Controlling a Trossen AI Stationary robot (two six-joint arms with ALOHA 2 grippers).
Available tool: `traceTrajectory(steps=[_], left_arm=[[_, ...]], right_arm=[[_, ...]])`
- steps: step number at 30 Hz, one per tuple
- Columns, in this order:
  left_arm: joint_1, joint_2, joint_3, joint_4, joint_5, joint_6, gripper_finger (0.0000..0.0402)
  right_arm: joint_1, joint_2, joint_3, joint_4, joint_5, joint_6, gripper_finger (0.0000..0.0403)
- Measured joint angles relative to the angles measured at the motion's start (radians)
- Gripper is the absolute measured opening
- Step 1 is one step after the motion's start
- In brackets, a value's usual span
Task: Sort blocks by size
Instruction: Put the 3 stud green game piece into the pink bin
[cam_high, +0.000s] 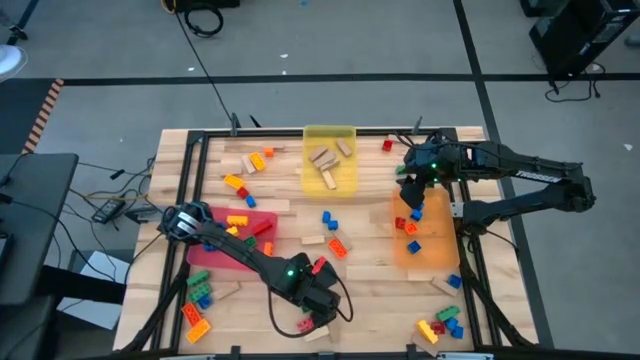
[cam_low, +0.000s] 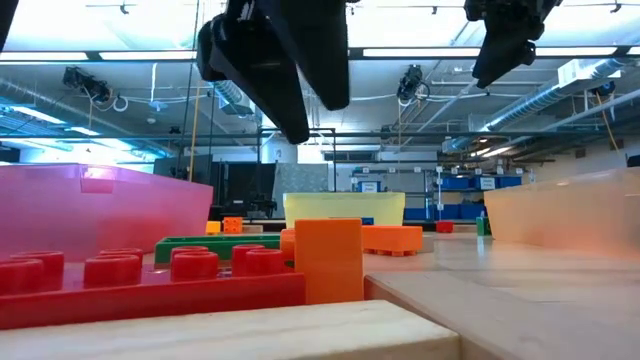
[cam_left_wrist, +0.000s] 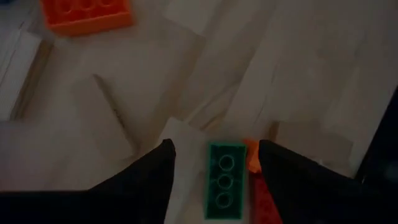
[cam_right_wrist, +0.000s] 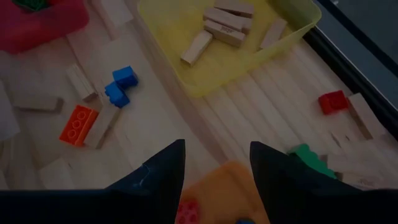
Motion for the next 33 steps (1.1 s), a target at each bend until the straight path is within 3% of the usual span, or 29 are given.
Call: traceTrajectory(steps=[8, 33], left_arm=[[-0.060, 0.012, 0.000, 0.000, -0.011, 0.094, 0.0240], [-0.072, 0.144, -0.001, 0.019, 0.015, 0.091, 0.0239]], right_arm=[[0.000, 0.001, 0.000, 0.018, 0.000, 0.028, 0.0194], [0.000, 0.001, 0.001, 0.026, -0.001, 0.034, 0.0194]])
